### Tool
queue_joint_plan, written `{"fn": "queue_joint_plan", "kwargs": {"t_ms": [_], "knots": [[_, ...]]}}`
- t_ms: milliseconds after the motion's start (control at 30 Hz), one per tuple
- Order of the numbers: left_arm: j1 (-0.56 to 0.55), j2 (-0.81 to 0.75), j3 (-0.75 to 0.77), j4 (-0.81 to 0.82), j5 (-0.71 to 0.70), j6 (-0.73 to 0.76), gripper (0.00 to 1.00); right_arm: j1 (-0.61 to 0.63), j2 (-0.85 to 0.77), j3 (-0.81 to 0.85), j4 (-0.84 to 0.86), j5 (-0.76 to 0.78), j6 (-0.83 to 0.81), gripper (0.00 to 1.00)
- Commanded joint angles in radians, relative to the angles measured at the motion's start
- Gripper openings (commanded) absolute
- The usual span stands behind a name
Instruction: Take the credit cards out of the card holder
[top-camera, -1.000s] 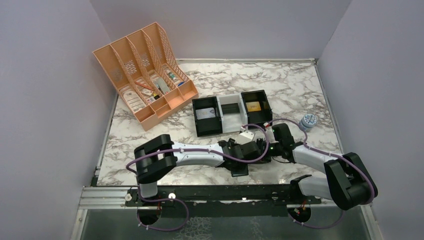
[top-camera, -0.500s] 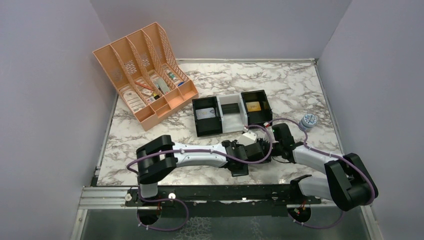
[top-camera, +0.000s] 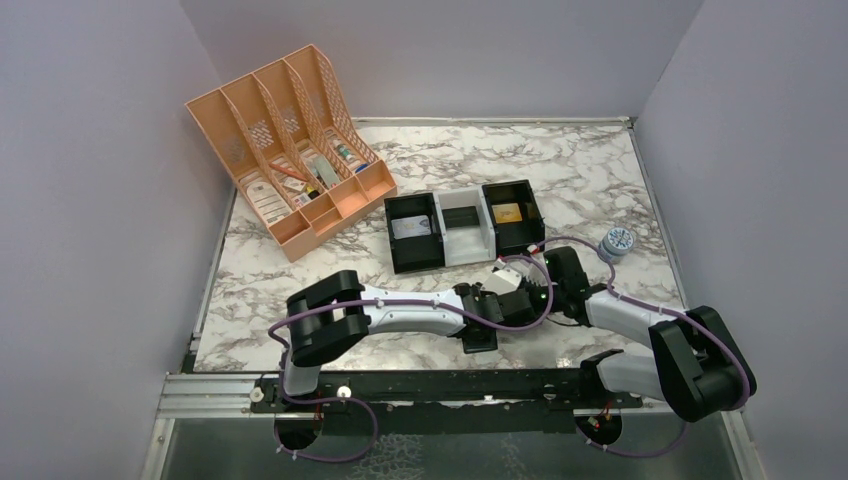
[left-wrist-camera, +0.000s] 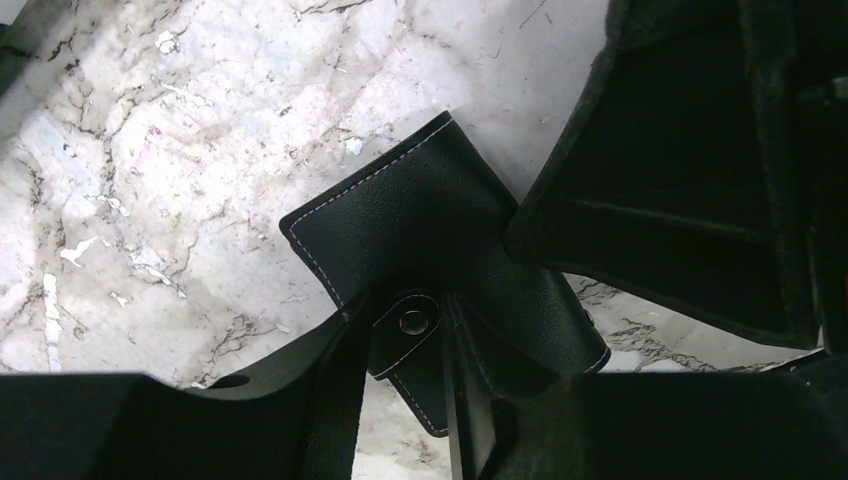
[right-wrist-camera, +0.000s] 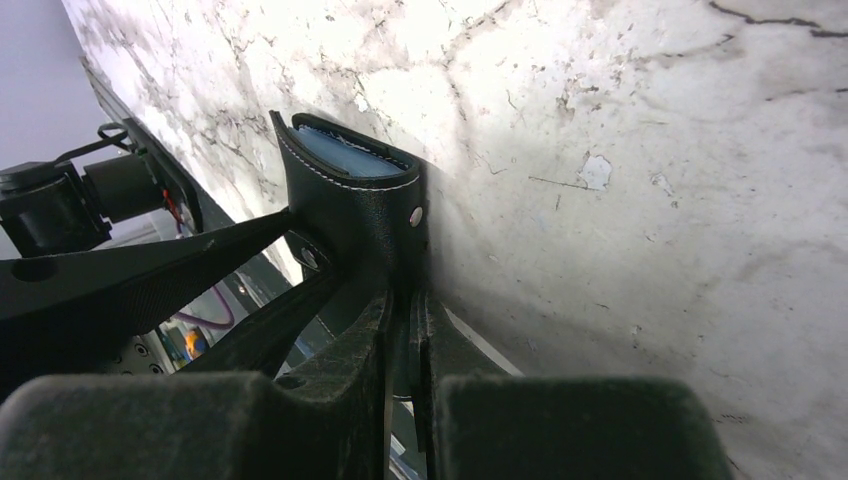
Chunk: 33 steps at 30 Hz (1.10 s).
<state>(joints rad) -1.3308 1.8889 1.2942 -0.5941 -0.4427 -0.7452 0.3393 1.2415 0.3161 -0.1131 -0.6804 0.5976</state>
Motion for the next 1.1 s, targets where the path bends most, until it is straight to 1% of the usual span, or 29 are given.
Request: {"fn": "queue_joint_plan", "kwargs": {"t_ms": [0, 67, 133, 367, 467, 633, 800, 833, 900, 933, 1067], "knots": [[-0.005, 0.029, -0.013, -0.048, 0.030, 0.012, 0.39, 0.004, 0.001, -0.002, -0.008, 0.033, -0.004, 0.09], [-0.005, 0.028, -0.019, -0.048, 0.054, 0.021, 0.41, 0.004, 0.001, -0.002, -0.007, 0.035, -0.004, 0.09], [-0.005, 0.027, -0.025, -0.046, 0.073, 0.023, 0.40, 0.004, 0.001, -0.002, -0.007, 0.034, -0.004, 0.09], [-0.004, 0.020, -0.040, -0.048, 0.071, 0.029, 0.07, 0.004, -0.009, -0.001, -0.013, 0.045, -0.002, 0.09], [-0.003, -0.007, -0.048, -0.046, 0.055, 0.026, 0.00, 0.004, -0.015, 0.000, -0.017, 0.056, 0.003, 0.09], [0.009, -0.045, -0.061, -0.023, 0.052, 0.035, 0.00, 0.004, -0.016, 0.000, -0.019, 0.069, 0.005, 0.09], [0.026, -0.086, -0.103, 0.027, 0.085, 0.038, 0.00, 0.004, -0.017, 0.001, -0.023, 0.071, 0.006, 0.09], [0.027, -0.087, -0.106, 0.029, 0.085, 0.043, 0.04, 0.004, -0.020, 0.000, -0.023, 0.071, 0.007, 0.09], [0.027, -0.087, -0.107, 0.031, 0.095, 0.071, 0.20, 0.003, -0.023, 0.000, -0.022, 0.073, 0.007, 0.09], [0.026, -0.084, -0.109, 0.032, 0.101, 0.092, 0.24, 0.004, -0.024, 0.000, -0.021, 0.070, 0.007, 0.09], [0.026, -0.075, -0.112, 0.033, 0.124, 0.169, 0.31, 0.004, -0.021, -0.002, -0.018, 0.065, 0.005, 0.09]]}}
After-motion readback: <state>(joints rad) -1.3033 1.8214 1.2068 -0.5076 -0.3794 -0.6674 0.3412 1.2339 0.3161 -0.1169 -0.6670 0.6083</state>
